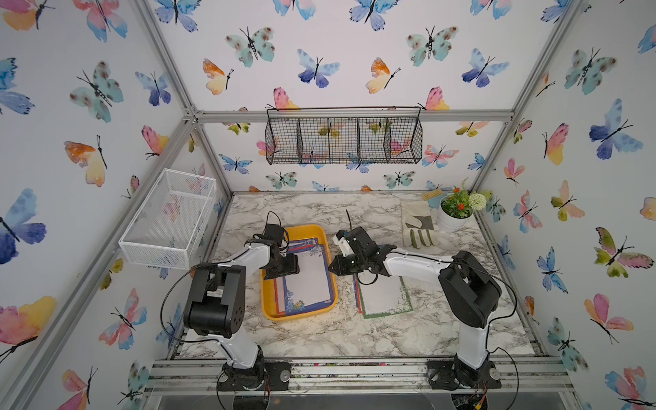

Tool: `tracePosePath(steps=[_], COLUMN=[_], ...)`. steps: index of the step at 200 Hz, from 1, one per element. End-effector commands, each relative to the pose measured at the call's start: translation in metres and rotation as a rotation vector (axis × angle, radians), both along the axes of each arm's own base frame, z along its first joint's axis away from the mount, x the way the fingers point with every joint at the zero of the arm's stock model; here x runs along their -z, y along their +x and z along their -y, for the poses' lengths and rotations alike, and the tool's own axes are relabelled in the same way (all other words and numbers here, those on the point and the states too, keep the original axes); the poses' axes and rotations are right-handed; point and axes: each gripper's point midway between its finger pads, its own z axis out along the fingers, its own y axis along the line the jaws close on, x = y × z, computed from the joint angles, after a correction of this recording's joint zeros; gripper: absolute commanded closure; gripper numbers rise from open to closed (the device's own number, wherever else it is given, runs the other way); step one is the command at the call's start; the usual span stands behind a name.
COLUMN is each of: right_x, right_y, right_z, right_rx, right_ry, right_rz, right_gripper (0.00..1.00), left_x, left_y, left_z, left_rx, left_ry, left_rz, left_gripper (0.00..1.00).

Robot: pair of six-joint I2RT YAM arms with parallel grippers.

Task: Take out the stationery paper from the storage box
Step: Pick up the stationery paper from the storage box.

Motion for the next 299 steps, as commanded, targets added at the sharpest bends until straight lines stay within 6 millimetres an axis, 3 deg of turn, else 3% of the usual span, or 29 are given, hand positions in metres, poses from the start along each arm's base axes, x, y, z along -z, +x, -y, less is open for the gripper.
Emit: tracePosePath(steps=[1, 85, 132, 247, 299], right_x=[0.004, 0.004, 0.002, 0.001, 0.001], right_y=[-0.004, -0.004, -0.003, 0.002, 0.003], right_z=[-0.007, -0.008, -0.009, -0.009, -0.011], right_rx=[-0.025, -0.02, -0.016, -0.01, -0.013], right_ry=[0.024, 0.031, 0.037, 0.013, 0.013], right_rz=[-0.013, -0.017, -0.017, -0.005, -0.006], right_gripper=[0.83, 0.84, 0.84, 0.84, 0.83], left_x=[-0.017, -0.036, -0.058, -0.089, -0.091], left_y=[0.004, 0.006, 0.008, 0.005, 0.006], left_z=[0.014, 0.024, 0.034, 0.055, 0.052], left_rx=[0.025, 0.044, 0.062, 0.092, 0.085], left_ry=[-0.083, -0.158, -0.256, -0.495, -0.499], left_rz=[0.044, 0.105, 0.175, 0.226, 0.233], left_gripper=[0.33, 0.35, 0.37, 0.41, 0.57])
